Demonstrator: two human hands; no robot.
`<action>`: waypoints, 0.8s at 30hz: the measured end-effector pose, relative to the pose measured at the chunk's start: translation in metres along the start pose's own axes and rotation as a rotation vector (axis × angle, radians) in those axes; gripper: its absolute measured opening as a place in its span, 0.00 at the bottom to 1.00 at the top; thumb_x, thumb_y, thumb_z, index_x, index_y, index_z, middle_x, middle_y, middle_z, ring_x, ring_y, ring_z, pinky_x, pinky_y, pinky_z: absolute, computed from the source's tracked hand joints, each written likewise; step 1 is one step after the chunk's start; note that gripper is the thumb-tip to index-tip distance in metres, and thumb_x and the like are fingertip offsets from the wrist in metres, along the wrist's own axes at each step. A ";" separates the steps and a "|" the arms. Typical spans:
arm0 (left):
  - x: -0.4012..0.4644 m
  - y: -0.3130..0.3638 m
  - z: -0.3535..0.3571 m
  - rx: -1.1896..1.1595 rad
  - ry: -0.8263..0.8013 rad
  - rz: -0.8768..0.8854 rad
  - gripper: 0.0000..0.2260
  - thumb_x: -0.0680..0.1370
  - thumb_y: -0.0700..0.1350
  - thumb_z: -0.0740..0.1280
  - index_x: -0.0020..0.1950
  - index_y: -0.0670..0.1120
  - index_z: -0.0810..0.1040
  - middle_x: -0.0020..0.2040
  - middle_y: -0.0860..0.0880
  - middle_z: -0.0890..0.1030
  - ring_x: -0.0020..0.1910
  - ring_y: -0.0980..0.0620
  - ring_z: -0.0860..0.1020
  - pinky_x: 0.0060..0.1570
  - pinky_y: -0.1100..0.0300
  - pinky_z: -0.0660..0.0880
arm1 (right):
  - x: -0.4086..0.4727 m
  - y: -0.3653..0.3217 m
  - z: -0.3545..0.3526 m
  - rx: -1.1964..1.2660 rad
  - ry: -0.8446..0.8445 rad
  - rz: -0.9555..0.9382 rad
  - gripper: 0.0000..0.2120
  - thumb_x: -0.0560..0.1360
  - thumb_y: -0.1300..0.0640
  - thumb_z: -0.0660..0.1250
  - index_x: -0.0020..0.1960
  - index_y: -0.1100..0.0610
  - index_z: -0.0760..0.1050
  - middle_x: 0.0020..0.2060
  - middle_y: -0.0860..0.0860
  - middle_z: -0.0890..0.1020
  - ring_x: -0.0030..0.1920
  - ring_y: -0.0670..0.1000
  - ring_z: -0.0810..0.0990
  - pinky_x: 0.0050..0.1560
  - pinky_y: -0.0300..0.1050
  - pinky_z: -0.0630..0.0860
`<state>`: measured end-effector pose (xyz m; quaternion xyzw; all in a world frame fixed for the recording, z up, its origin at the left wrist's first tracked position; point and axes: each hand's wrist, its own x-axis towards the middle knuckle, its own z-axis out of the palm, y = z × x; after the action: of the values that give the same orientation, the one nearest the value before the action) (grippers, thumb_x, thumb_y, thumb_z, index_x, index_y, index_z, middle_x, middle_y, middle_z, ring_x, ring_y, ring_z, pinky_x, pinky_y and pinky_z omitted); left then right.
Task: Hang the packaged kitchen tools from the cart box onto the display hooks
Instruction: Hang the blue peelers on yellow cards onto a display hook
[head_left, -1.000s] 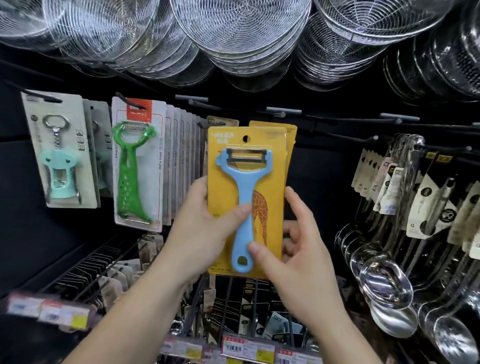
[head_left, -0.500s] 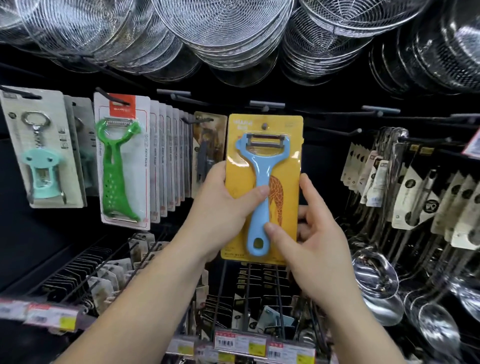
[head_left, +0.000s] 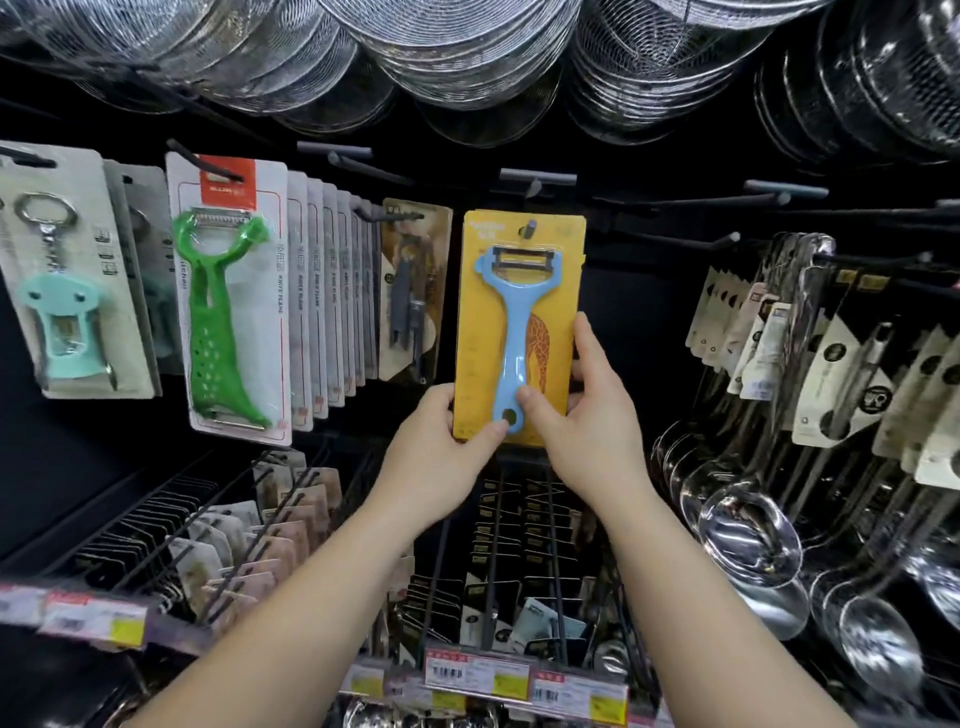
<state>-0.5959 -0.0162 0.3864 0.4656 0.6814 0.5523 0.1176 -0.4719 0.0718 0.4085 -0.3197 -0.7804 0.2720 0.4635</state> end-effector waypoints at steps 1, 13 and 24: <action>0.005 0.000 0.002 0.022 0.013 0.002 0.12 0.78 0.52 0.71 0.57 0.58 0.70 0.44 0.58 0.81 0.41 0.64 0.79 0.36 0.70 0.71 | 0.005 0.002 0.003 -0.003 0.003 0.006 0.42 0.76 0.50 0.71 0.80 0.41 0.47 0.63 0.46 0.74 0.56 0.48 0.79 0.57 0.50 0.80; 0.046 -0.009 0.015 0.092 0.047 -0.027 0.17 0.79 0.55 0.69 0.64 0.51 0.72 0.47 0.55 0.80 0.45 0.55 0.79 0.45 0.55 0.78 | 0.040 0.016 0.023 0.007 0.026 0.061 0.40 0.79 0.52 0.68 0.81 0.44 0.47 0.68 0.48 0.71 0.61 0.45 0.74 0.57 0.42 0.78; 0.007 -0.063 0.018 0.524 -0.230 -0.079 0.33 0.78 0.61 0.66 0.78 0.48 0.63 0.72 0.45 0.72 0.71 0.43 0.70 0.69 0.46 0.70 | -0.029 0.051 0.024 -0.267 -0.083 0.201 0.36 0.79 0.47 0.67 0.81 0.47 0.51 0.72 0.55 0.67 0.71 0.52 0.68 0.65 0.44 0.68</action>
<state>-0.6191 0.0032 0.3282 0.5129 0.8006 0.2962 0.0913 -0.4707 0.0801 0.3454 -0.4432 -0.7921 0.2239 0.3549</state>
